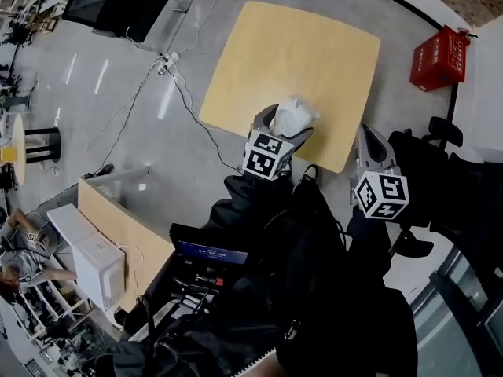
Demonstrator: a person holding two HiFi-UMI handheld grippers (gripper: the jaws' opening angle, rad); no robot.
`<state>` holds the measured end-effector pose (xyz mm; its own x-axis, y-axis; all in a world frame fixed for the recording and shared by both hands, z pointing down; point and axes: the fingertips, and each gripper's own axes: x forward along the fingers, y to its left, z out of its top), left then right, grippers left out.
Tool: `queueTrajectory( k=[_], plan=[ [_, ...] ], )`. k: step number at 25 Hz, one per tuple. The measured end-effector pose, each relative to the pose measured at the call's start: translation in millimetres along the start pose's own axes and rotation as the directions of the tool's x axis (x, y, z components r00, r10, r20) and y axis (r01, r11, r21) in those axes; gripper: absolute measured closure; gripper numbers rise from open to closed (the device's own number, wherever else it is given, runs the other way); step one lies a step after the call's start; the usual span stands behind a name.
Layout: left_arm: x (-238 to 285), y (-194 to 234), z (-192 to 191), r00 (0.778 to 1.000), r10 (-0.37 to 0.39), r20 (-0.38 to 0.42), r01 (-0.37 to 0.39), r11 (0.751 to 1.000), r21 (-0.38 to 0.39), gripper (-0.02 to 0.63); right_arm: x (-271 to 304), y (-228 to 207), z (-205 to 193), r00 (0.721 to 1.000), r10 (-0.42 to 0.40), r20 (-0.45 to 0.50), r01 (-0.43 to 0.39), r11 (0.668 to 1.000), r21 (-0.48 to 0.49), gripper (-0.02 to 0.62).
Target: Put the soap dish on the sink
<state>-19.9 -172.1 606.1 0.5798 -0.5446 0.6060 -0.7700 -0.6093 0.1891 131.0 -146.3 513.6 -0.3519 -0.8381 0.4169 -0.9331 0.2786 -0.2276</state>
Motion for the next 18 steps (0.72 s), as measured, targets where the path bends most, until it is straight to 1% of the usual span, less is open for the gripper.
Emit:
queueTrajectory(
  k=[2,5,9,11,14,18],
  plan=[
    [12.5,6.9,-21.1,0.999,-0.001,-0.052,0.000,1.000,-0.010,0.150,7.0,-4.5,-14.2,0.999,-0.011,-0.030,0.012,1.000,0.025,0.591],
    [26.2,16.6,-45.3,0.994,0.001,-0.113,-0.003,1.000,-0.020,0.150,16.2,-7.6,-30.8,0.997,-0.017,-0.072,0.019,0.999,0.032,0.591],
    [48.8,23.8,-74.7,0.980,-0.001,-0.197,-0.002,1.000,-0.013,0.150,24.4,-15.5,-50.9,0.992,-0.028,-0.123,0.033,0.999,0.043,0.591],
    [60.8,27.1,-88.5,0.971,0.003,-0.240,0.000,1.000,0.014,0.150,26.8,-17.2,-57.7,0.989,-0.029,-0.143,0.036,0.998,0.047,0.591],
    [74.3,30.6,-104.2,0.952,0.017,-0.306,0.011,0.996,0.089,0.150,31.0,-17.7,-65.2,0.985,-0.032,-0.169,0.040,0.998,0.043,0.591],
    [94.5,35.7,-119.4,0.931,0.033,-0.365,0.030,0.986,0.164,0.149,36.4,-21.9,-70.8,0.981,-0.034,-0.191,0.044,0.998,0.045,0.591]
  ],
)
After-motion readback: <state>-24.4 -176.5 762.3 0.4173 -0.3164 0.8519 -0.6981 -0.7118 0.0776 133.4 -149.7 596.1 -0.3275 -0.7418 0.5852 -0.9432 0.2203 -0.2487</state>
